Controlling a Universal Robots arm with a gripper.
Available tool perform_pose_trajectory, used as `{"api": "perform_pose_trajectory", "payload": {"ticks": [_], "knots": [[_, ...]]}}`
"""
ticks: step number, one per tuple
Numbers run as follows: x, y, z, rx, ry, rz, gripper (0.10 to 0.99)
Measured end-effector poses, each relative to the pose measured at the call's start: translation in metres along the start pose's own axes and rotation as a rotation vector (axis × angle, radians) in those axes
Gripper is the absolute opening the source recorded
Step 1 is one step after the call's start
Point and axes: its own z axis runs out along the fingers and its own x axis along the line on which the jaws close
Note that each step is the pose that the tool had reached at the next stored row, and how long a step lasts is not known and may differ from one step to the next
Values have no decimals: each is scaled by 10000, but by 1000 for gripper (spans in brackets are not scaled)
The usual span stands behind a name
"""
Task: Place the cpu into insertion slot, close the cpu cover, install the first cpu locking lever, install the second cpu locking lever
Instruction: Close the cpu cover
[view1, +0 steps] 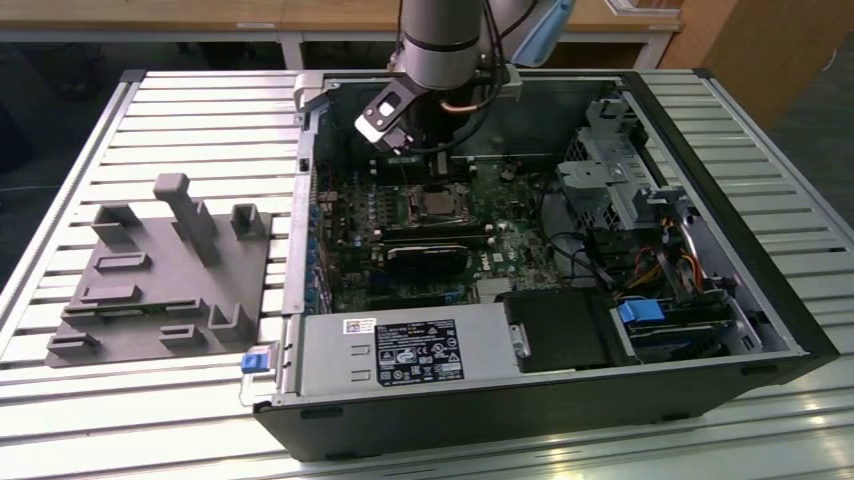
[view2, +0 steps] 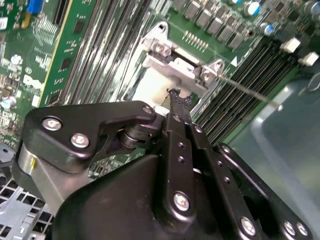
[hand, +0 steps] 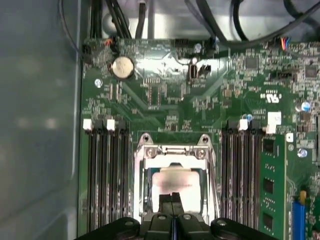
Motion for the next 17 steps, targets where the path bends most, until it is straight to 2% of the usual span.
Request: {"api": "perform_pose_trajectory", "payload": {"ticks": [8,17], "knots": [[-1,-97,61,0,-1,-1,122],[-3,-117,167,1,-11,-2,122]]}}
